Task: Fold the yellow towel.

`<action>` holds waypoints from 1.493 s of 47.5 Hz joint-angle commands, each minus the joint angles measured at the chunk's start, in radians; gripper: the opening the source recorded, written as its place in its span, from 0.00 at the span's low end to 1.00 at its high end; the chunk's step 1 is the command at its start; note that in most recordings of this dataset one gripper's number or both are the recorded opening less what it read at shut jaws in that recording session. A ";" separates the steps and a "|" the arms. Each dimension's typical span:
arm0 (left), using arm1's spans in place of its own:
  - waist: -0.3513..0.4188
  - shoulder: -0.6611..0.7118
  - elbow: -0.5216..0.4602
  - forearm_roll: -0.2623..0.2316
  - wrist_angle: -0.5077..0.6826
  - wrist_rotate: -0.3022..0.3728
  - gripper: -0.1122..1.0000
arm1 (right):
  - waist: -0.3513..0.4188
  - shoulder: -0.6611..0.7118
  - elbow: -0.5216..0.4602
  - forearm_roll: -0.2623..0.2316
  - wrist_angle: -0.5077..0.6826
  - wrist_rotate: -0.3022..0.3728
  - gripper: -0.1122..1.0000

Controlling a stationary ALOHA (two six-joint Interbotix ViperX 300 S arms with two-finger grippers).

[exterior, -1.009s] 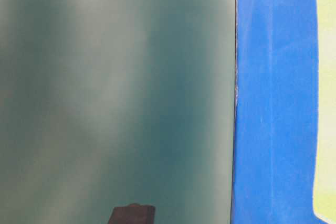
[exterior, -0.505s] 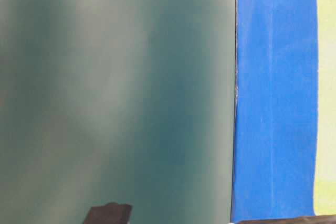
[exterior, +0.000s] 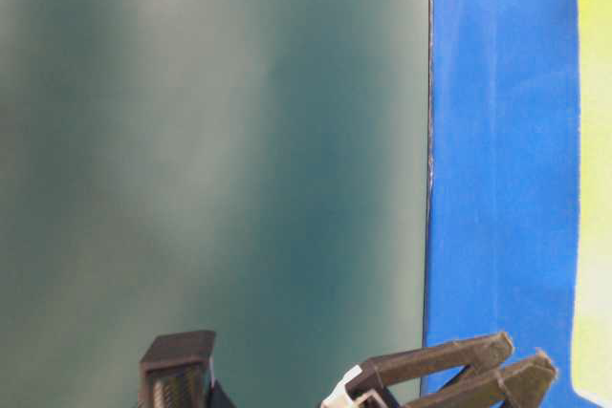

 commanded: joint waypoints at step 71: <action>0.054 0.098 -0.083 0.000 0.146 -0.005 0.13 | -0.055 0.089 -0.018 -0.034 -0.054 0.006 0.13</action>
